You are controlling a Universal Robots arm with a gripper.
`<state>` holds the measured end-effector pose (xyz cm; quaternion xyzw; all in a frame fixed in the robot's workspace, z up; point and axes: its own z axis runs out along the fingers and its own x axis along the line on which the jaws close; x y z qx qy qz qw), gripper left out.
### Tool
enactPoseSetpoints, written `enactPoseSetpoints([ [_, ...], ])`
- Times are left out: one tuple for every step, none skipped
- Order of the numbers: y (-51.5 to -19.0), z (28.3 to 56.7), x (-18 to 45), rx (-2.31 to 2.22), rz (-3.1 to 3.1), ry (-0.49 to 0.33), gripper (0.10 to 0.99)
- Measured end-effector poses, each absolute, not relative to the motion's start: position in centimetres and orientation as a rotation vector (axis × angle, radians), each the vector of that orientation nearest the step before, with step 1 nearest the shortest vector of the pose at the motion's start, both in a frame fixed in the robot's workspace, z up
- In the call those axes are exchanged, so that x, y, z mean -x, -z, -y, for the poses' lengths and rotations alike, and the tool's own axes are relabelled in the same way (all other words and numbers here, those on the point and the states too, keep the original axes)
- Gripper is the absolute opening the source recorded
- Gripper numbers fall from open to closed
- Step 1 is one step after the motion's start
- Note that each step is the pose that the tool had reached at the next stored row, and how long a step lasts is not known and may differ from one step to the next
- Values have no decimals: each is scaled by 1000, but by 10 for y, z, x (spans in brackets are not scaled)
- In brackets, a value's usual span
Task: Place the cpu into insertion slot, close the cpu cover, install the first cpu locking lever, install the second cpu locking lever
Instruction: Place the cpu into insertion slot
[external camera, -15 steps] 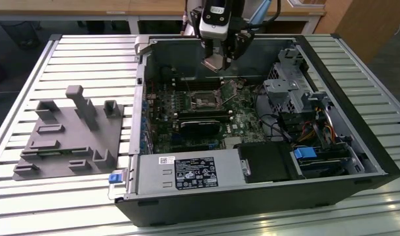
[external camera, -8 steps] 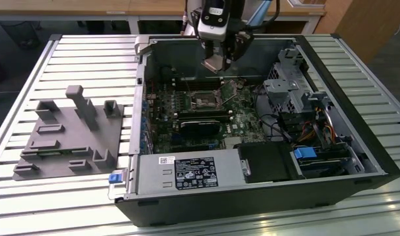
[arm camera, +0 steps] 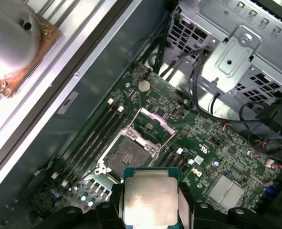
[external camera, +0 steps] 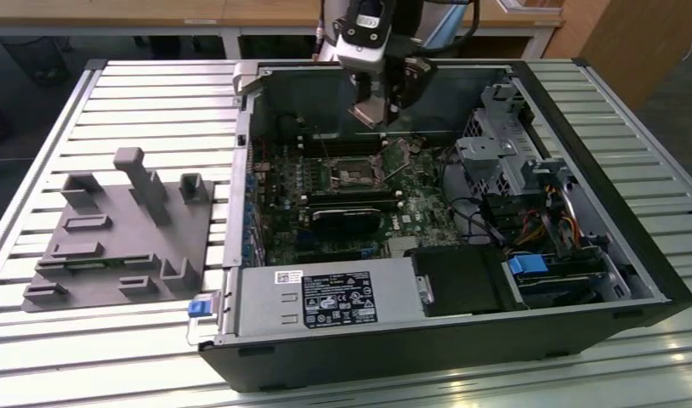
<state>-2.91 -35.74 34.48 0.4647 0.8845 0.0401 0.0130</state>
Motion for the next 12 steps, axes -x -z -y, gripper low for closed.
enactPoseSetpoints([
  [-344,357,29,-1466,-2745,-125,541],
  [-344,357,29,-1486,-2734,-124,541],
  [-344,357,29,-1504,-2724,-124,541],
  [-343,357,29,-1520,-2714,-124,541],
  [-343,357,29,-1535,-2705,-123,541],
  [-342,357,29,-1548,-2697,-123,541],
  [-342,357,30,-1559,-2691,-123,541],
  [-342,357,30,-1570,-2684,-123,541],
  [-341,357,30,-1579,-2678,-123,541],
  [-341,357,30,-1589,-2672,-123,541],
  [-341,357,31,-1598,-2667,-122,541],
  [-341,357,31,-1607,-2661,-122,541],
])
